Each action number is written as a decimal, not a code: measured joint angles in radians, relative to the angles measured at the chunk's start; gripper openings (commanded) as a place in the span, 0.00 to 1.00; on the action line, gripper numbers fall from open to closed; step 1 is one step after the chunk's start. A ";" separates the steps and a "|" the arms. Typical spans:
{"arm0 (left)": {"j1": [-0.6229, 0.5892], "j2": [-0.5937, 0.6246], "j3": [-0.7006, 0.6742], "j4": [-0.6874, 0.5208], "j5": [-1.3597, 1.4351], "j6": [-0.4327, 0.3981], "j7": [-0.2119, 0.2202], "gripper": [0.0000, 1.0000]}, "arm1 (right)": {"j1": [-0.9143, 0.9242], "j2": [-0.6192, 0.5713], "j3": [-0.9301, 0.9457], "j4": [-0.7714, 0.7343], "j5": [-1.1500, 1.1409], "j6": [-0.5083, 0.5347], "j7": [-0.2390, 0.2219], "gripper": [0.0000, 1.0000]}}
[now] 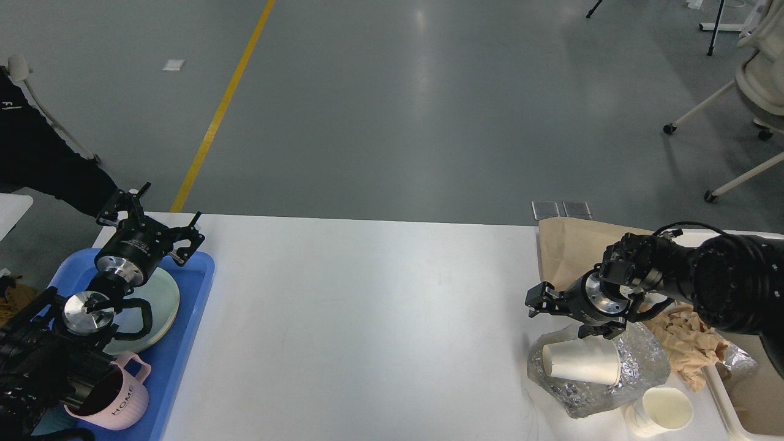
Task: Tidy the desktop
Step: 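Lower the right gripper toward the clear plastic bag and paper cup, then close the right gripper on the clear plastic bag with the cup, then lift the plastic bag and cup and carry them toward the white bin, then release the plastic bag and cup into the white bin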
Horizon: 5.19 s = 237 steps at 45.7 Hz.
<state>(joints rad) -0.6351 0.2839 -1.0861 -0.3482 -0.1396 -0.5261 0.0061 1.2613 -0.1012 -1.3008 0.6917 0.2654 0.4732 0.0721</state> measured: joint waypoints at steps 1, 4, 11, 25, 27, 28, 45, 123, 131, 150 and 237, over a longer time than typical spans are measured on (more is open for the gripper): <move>0.000 0.000 0.000 0.000 0.000 0.000 0.000 0.97 | -0.003 0.000 0.000 0.000 0.000 -0.005 0.000 1.00; 0.000 0.000 0.000 0.000 0.000 0.000 0.000 0.97 | -0.010 0.000 0.000 0.000 0.000 -0.020 0.000 1.00; 0.000 0.000 0.000 0.000 0.000 0.000 0.000 0.97 | -0.025 0.000 0.001 0.000 0.001 -0.065 0.000 0.99; 0.000 0.000 0.000 0.000 0.000 0.000 0.000 0.97 | -0.045 0.000 0.001 0.013 0.001 -0.118 -0.001 0.35; 0.000 0.000 0.000 0.000 0.000 0.000 0.000 0.97 | -0.047 0.000 0.000 0.015 0.000 -0.118 -0.001 0.30; 0.000 0.000 0.000 0.000 0.000 0.000 0.000 0.97 | -0.048 0.000 0.000 0.016 0.000 -0.118 -0.001 0.29; 0.000 0.000 0.000 0.000 0.000 0.000 0.000 0.97 | -0.050 0.001 0.001 0.022 0.000 -0.104 -0.002 0.24; 0.000 0.000 0.000 0.000 0.000 0.000 0.000 0.97 | 0.309 0.004 -0.028 0.217 -0.015 0.195 -0.067 0.00; 0.000 0.000 0.000 0.000 0.000 0.000 0.000 0.97 | 0.344 0.001 -0.031 0.254 -0.015 0.196 -0.084 0.00; 0.000 0.000 0.000 0.000 0.000 0.000 0.000 0.97 | 0.524 -0.013 -0.074 0.321 -0.015 0.253 -0.095 0.00; 0.000 0.000 0.000 0.000 0.000 0.000 0.000 0.97 | 0.100 -0.480 -0.134 0.002 -0.113 -0.317 -0.094 1.00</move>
<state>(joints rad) -0.6351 0.2837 -1.0864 -0.3482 -0.1396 -0.5262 0.0062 1.3617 -0.5810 -1.4349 0.6933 0.1521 0.1563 -0.0216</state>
